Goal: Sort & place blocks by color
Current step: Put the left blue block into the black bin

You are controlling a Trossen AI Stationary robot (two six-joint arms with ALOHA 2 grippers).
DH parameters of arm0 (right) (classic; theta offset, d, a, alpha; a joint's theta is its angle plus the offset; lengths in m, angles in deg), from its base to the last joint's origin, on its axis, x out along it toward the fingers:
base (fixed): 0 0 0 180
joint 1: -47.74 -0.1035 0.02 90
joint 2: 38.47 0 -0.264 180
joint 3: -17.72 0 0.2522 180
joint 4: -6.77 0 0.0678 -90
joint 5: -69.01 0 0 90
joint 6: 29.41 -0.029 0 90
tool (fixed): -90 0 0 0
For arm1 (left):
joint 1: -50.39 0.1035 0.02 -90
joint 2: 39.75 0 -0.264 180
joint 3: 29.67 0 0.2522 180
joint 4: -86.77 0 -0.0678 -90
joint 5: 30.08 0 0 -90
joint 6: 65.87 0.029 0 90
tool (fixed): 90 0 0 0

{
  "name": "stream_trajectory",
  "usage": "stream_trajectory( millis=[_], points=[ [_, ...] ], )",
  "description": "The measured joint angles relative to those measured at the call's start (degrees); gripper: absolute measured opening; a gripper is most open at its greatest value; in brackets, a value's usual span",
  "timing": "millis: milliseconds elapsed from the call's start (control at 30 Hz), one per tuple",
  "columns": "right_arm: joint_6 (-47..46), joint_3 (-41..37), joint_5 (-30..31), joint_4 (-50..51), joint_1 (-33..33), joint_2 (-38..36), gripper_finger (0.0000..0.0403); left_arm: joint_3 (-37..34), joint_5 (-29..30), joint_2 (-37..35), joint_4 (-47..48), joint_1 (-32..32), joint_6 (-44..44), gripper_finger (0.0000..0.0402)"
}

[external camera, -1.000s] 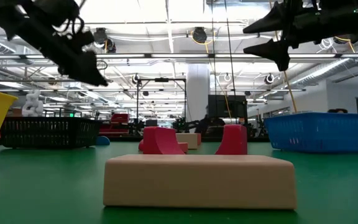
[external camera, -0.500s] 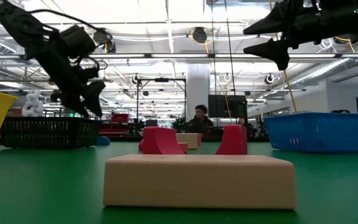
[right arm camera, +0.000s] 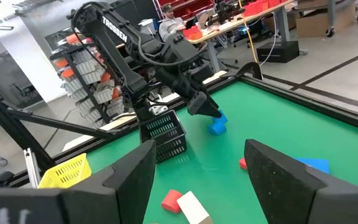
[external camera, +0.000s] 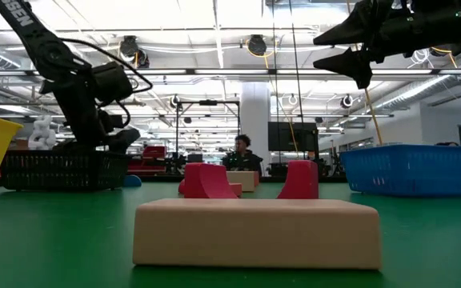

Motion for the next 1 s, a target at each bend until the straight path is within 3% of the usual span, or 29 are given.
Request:
stream_trajectory(
  millis=[233,700,1000],
  points=[
    [0.6,0.0,0.0,1.2,0.0,0.0,0.0238,0.0,-0.9,0.7,-0.4,-0.4,-1.7,0.0269],
    [1.5,0.0,0.0,2.6,0.0,0.0,0.0238,0.1,-1.4,0.5,-1.0,-1.1,-1.7,0.0037],
    [1.5,0.0,0.0,2.6,0.0,0.0,0.0238,0.1,-1.6,-0.9,-2.6,-2.5,1.2,0.0011]
  ],
)
